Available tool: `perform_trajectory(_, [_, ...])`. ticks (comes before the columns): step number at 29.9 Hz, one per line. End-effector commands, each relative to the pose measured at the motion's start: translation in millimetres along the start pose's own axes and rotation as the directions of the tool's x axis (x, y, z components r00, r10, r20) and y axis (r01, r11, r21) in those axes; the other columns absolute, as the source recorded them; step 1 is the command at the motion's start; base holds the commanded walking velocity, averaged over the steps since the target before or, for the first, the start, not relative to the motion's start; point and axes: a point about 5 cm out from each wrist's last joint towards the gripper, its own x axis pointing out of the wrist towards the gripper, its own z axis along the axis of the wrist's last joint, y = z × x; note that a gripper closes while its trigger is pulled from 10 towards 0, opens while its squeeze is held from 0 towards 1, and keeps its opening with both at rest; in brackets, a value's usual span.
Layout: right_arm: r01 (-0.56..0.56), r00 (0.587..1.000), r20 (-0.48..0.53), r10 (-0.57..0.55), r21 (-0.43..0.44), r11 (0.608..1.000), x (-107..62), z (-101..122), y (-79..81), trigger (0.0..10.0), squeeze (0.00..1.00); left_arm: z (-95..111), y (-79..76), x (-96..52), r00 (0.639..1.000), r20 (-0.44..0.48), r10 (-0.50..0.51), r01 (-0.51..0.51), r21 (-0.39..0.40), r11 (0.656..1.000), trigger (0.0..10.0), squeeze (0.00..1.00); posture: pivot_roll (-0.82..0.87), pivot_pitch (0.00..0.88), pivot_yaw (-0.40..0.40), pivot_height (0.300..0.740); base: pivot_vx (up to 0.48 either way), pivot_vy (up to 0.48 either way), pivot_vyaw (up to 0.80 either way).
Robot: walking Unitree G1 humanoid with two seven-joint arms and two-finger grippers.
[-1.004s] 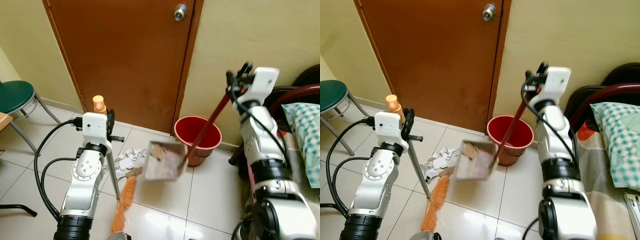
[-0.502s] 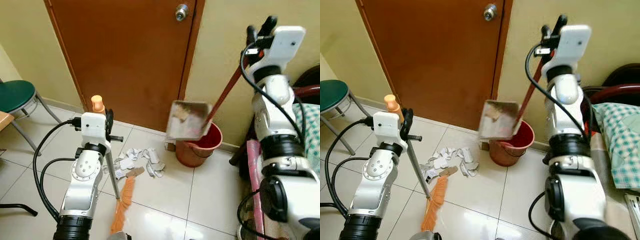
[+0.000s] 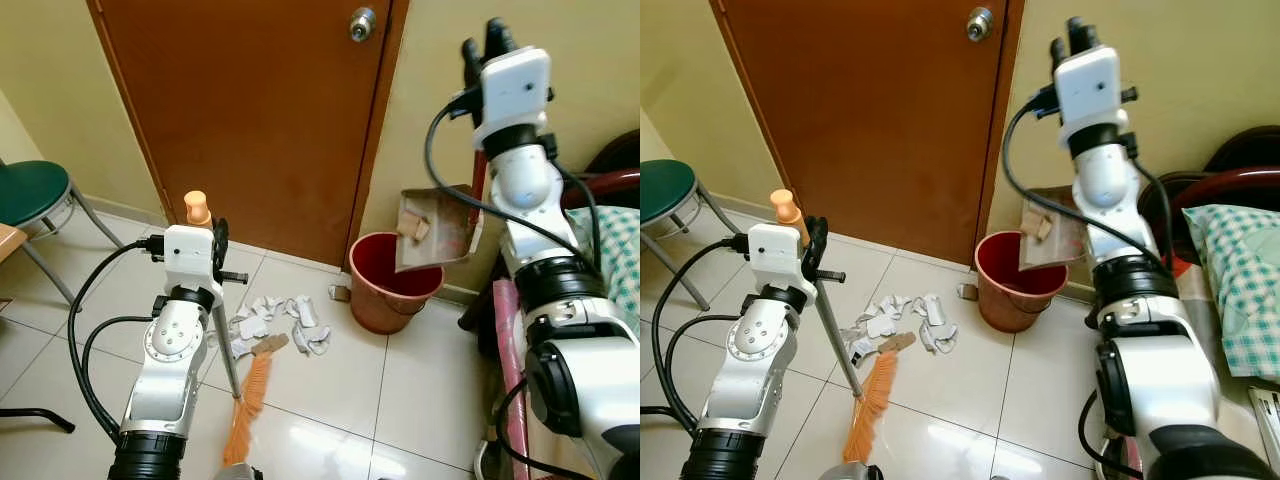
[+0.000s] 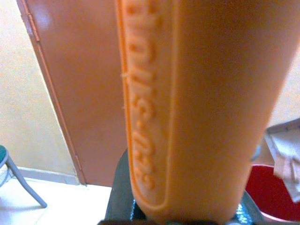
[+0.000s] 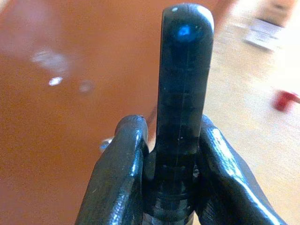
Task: Sweep floor
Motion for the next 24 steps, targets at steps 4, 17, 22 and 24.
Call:
perform_trajectory(4, [-0.165,0.984,0.048,0.174,-0.154,0.974,-12.8,-3.4,21.7,10.0,0.0,-0.2,0.7,-0.5,1.0,0.003,0.009,-0.009,0.0,1.0,10.0,0.0,0.0,0.0,-0.034,0.74,0.0,0.0,0.0])
perform_trajectory(17, [0.06,0.998,0.001,-0.061,0.185,0.981,-1.5,-0.4,2.8,10.0,0.0,0.5,1.0,0.1,1.0,0.011,0.012,-0.012,0.001,1.0,10.0,0.0,0.01,0.0,-0.036,0.74,0.0,0.0,0.0])
perform_trajectory(22, [0.17,0.984,-0.015,-0.177,0.365,0.915,6.9,8.8,-16.8,10.0,0.0,0.5,1.0,0.1,1.0,0.009,0.014,-0.014,-0.002,1.0,10.0,0.0,0.01,0.0,-0.036,0.74,0.0,0.0,0.0])
perform_trajectory(24, [0.199,0.978,-0.025,-0.209,0.434,0.878,8.5,12.0,-23.3,10.0,0.0,0.7,0.7,0.3,1.0,0.01,0.012,-0.012,-0.002,1.0,10.0,0.0,0.01,0.0,-0.036,0.74,0.0,0.0,0.0])
